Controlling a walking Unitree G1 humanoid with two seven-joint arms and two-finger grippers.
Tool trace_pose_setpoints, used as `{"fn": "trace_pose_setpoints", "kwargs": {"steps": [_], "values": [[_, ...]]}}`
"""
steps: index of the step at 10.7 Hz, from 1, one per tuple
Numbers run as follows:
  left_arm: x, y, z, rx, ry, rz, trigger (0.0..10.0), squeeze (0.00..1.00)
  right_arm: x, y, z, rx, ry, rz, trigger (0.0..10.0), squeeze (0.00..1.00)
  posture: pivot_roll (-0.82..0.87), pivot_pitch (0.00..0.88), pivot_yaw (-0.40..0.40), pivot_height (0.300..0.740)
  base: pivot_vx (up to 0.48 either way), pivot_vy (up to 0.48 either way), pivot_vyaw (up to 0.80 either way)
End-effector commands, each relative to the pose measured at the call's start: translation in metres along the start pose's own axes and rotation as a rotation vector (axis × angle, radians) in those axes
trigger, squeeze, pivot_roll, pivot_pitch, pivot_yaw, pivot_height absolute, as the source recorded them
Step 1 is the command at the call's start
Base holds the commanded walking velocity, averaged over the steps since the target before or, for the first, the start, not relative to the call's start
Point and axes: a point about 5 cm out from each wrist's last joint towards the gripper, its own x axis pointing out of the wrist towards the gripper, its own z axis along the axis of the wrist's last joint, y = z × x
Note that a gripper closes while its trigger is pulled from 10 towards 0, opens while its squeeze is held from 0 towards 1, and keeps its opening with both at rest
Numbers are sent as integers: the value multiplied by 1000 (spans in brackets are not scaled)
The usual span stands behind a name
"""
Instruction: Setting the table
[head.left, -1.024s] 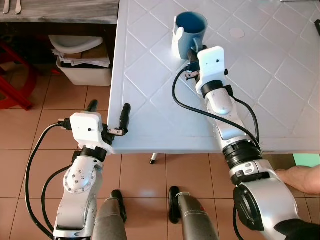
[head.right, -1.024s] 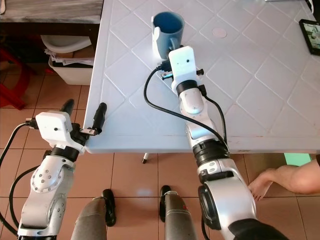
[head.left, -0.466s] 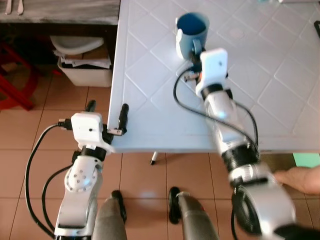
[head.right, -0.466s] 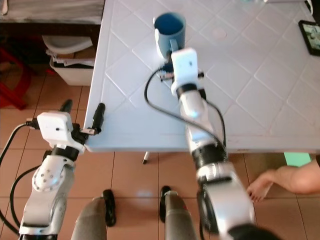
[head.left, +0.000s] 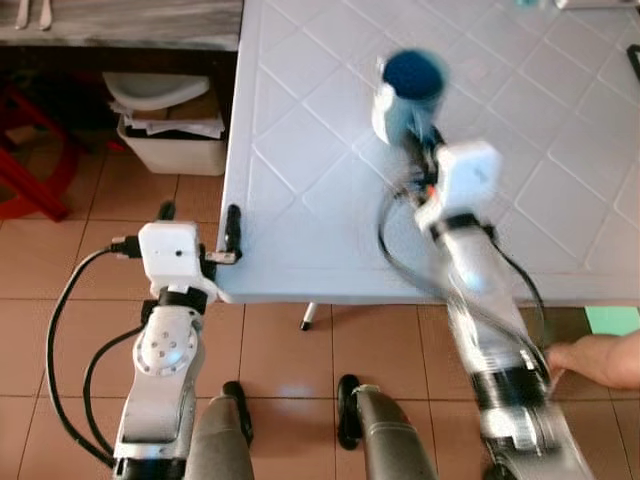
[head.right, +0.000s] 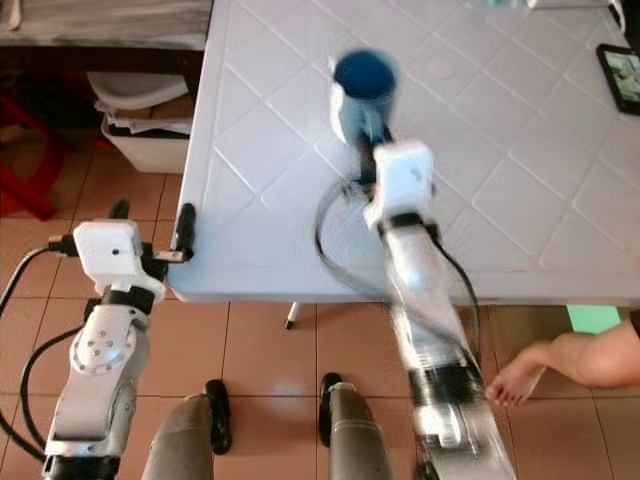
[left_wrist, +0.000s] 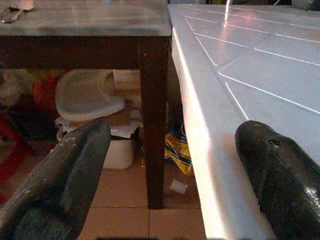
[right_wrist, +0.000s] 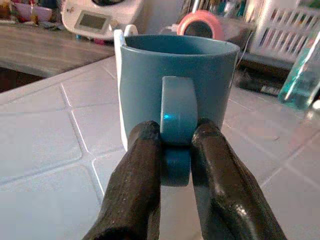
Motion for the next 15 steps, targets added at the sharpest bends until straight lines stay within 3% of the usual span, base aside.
{"fn": "trace_pose_setpoints", "kwargs": {"steps": [1,4,6,9,15], "values": [[-3,1,-9,-9,40,1,10000,0,-3,2,10,-6,-29,14,10000,0,-23,220,-35,740,0,446,0],[3,3,-10,-22,33,11,10000,0,-17,3,10,-48,0,43,10000,0,-31,198,-30,740,0,441,0],[5,6,-6,-12,10,25,10000,0,-30,-5,3,-64,47,18,10000,0,-27,170,-31,740,0,448,0],[13,8,-4,-6,1,26,10000,0,-35,-6,1,-83,65,9,10000,0,-33,149,-23,740,0,450,0],[18,7,-6,49,-14,9,10000,0,-37,-4,0,-88,69,31,10000,0,-36,130,-22,740,429,63,0]]}}
